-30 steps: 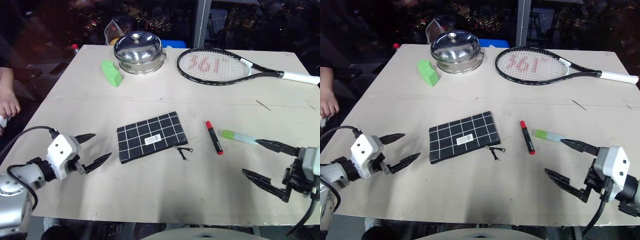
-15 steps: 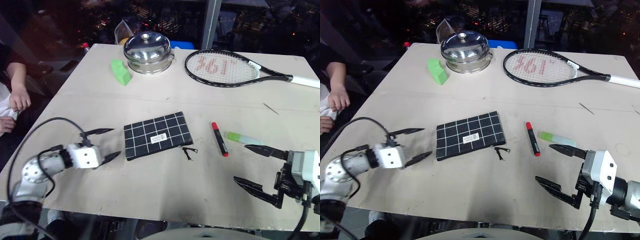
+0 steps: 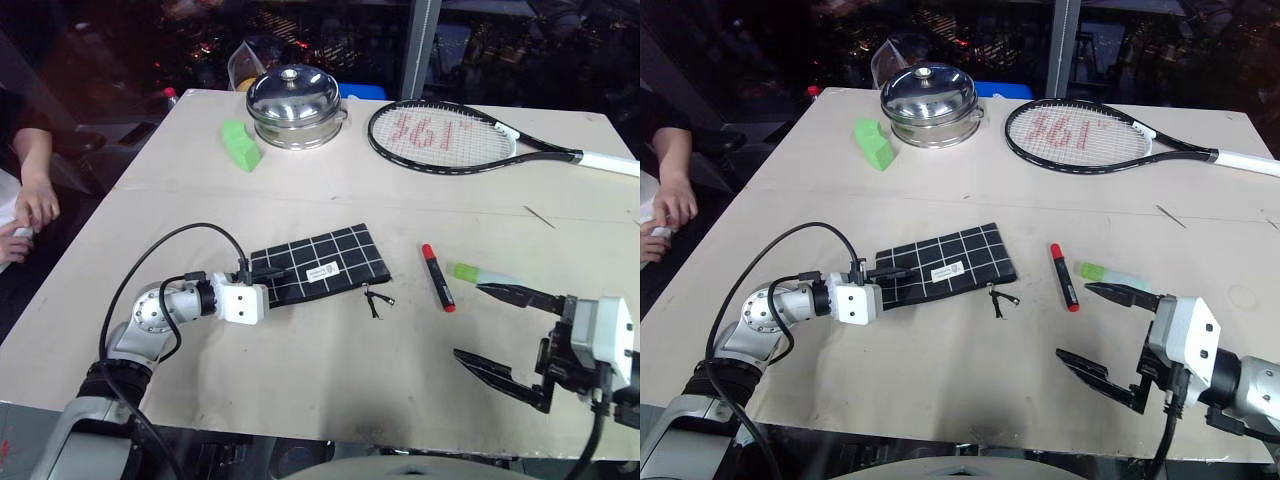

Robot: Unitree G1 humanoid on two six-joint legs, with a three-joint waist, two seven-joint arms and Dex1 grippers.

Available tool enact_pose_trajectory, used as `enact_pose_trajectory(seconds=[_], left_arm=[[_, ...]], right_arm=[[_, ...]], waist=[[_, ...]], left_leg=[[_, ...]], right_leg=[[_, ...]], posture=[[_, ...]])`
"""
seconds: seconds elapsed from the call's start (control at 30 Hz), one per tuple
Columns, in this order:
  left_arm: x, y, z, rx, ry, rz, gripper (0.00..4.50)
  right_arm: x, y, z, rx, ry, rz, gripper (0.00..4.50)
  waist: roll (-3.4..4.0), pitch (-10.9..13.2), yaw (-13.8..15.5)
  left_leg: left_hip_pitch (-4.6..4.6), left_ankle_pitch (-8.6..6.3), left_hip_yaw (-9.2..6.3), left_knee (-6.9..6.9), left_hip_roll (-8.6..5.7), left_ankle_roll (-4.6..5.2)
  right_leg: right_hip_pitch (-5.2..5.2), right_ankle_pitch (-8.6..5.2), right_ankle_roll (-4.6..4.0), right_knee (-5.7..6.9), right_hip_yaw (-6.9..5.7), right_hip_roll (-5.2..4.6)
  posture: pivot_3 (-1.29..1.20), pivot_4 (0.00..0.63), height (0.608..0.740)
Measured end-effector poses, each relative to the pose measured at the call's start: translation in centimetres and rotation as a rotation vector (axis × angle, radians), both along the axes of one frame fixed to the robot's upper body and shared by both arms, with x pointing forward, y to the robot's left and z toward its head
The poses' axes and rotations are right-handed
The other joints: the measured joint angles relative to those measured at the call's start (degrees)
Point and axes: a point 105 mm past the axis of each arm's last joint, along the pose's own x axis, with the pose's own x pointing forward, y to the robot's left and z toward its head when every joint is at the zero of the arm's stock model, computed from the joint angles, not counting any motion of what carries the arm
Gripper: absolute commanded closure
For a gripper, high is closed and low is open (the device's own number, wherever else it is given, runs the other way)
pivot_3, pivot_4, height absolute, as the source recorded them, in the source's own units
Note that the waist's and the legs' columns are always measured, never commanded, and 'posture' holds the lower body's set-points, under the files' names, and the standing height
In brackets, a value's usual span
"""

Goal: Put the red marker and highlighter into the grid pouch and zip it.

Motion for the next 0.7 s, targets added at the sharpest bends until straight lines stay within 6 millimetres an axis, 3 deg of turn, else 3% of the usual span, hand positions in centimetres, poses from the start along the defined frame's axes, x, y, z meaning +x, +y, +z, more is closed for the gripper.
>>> enact_pose_trajectory(seconds=[0.03,0.17,0.23,0.43,0.57,0.67,0.7], left_arm=[[0.0,-0.6,0.3,-0.072,0.067,0.017,4.45],[0.1,-1.7,2.4,-0.217,0.182,0.042,4.48],[0.0,-2.2,3.1,-0.248,0.218,0.043,4.48],[-0.4,-3.2,3.2,-0.280,0.291,0.058,4.48],[-0.5,-4.2,3.3,-0.301,0.291,0.052,4.48],[-0.7,-4.4,3.0,-0.303,0.296,0.054,4.50],[-0.8,-4.5,2.9,-0.307,0.297,0.050,4.50]], right_arm=[[0.9,0.8,0.1,0.028,0.008,-0.023,0.00],[3.3,3.1,-0.6,0.057,0.131,-0.064,0.00],[4.8,3.8,-1.9,0.038,0.253,-0.101,0.00],[8.9,4.6,-4.9,0.117,0.507,-0.247,0.00],[10.4,6.3,-5.0,0.214,0.610,-0.241,0.00],[11.6,7.5,-4.6,0.269,0.647,-0.236,0.80],[11.9,7.7,-4.4,0.281,0.649,-0.236,1.31]], waist=[[-0.04,0.0,-0.2],[-0.17,0.1,-0.9],[-0.19,0.1,-1.0],[-0.21,0.1,-1.0],[-0.17,0.1,-1.1],[-0.17,0.1,-1.5],[-0.16,0.1,-1.6]], left_leg=[[-0.02,0.00,0.00,0.01,0.01,0.00],[0.00,0.01,-0.03,0.01,0.03,-0.01],[-0.02,0.01,-0.05,0.01,0.03,-0.01],[-0.10,0.00,-0.08,-0.01,0.01,-0.01],[-0.10,0.00,-0.05,-0.01,0.02,-0.01],[-0.10,0.01,-0.06,0.00,0.03,-0.01],[-0.10,0.01,-0.05,-0.01,0.03,-0.01]], right_leg=[[-0.02,-0.05,-0.09,0.00,0.01,-0.01],[-0.03,-0.03,-0.11,0.06,0.04,0.07],[-0.02,0.07,-0.09,0.05,0.04,0.12],[-0.04,0.16,-0.19,0.04,0.06,0.30],[-0.06,0.17,-0.19,0.07,0.09,0.40],[-0.06,0.18,-0.19,0.10,0.08,0.39],[-0.07,0.18,-0.19,0.11,0.08,0.39]], posture=[[0.00,0.150,0.740],[0.00,0.150,0.740],[0.00,0.150,0.740],[0.00,0.150,0.740],[0.00,0.150,0.740],[0.00,0.150,0.740],[0.00,0.150,0.740]])
